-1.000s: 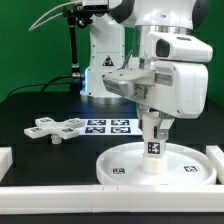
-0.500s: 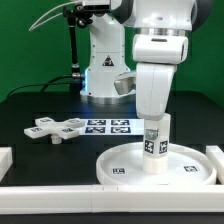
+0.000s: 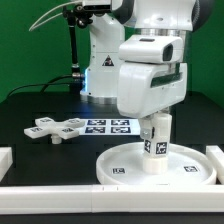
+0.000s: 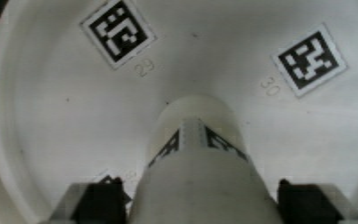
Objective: Assemble round table
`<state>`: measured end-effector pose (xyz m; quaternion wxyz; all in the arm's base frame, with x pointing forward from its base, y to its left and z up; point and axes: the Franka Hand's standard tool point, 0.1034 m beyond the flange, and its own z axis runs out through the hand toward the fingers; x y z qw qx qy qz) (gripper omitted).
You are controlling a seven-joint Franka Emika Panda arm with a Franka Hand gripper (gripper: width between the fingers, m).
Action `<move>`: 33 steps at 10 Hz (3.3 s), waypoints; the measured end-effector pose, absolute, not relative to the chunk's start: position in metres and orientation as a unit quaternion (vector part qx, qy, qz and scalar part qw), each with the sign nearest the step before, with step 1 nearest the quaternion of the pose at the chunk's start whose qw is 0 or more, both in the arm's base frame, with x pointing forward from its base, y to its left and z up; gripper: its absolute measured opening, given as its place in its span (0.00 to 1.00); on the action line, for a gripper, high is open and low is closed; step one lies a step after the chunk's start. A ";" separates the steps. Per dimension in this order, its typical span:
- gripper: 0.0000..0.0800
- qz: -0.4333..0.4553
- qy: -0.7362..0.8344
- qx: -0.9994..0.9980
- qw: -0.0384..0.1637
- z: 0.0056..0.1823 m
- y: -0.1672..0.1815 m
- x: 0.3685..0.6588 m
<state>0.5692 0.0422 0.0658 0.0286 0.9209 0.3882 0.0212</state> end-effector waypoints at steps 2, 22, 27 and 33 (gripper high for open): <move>0.52 0.023 0.274 0.961 0.017 0.065 0.042 0.567; 0.52 -0.047 -0.660 0.744 -0.087 0.063 0.060 0.565; 0.75 -0.053 -0.685 0.720 -0.094 0.063 0.062 0.565; 0.81 -0.038 -0.523 0.845 -0.100 0.062 0.065 0.563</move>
Offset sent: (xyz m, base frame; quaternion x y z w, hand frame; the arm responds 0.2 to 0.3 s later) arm -0.0121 -0.0005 -0.0065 0.0776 -0.0237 0.3392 0.9372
